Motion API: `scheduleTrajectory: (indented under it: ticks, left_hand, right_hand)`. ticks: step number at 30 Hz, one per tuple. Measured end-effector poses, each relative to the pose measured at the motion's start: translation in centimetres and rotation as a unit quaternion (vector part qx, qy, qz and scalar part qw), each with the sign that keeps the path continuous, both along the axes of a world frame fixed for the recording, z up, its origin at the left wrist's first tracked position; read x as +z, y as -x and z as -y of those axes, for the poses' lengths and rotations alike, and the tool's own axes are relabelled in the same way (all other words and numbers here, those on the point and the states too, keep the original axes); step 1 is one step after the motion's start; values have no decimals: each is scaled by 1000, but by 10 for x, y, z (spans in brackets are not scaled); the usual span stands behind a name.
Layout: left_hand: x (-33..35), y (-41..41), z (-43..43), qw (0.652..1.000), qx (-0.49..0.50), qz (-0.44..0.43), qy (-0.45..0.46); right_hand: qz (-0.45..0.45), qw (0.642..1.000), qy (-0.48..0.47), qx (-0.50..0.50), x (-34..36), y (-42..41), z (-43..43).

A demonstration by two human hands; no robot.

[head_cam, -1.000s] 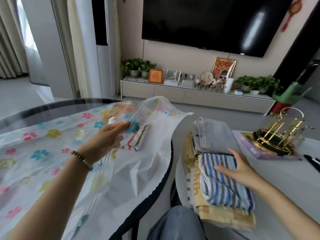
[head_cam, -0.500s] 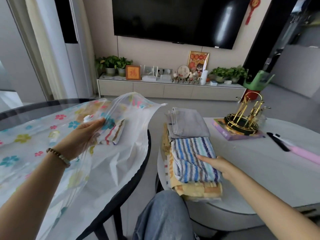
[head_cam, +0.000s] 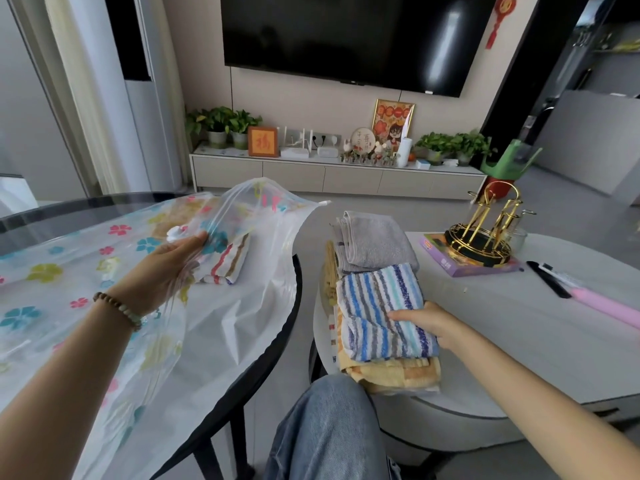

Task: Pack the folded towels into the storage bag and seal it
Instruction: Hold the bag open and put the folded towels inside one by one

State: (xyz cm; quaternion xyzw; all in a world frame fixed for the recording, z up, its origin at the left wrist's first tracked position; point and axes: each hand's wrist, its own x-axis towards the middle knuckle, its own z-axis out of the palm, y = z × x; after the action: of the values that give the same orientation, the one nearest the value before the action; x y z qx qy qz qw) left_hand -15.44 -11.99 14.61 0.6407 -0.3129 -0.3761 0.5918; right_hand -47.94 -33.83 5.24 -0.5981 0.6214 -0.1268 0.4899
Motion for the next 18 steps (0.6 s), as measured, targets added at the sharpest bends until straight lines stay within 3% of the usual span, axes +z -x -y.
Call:
scheduleTrajectory:
  ticks: [2,4,5,8,13,18]
  left_hand:
    - [0,-2,-1,1000,0,-4,1]
    - [1,-4,-1,1000,2,-5,-2]
    - [2,-4,-2,1000,5,-6,-2]
    - [3,-4,-3,1000,2,-12,-3]
    - [6,-8,-10,1000,4,-12,-6]
    - [16,-19,-15,1000,9,-3,10]
  right_hand:
    - [-90,989,121,1,2,-4,-6]
    - [-180,945,271,40,4,-11,-13]
    - [-203,931,298,57,6,-16,-17]
    - [-220,947,231,26,8,-25,-13]
    - [-95,990,95,-50,4,-13,6]
    - [-37,982,167,81,38,-27,-21]
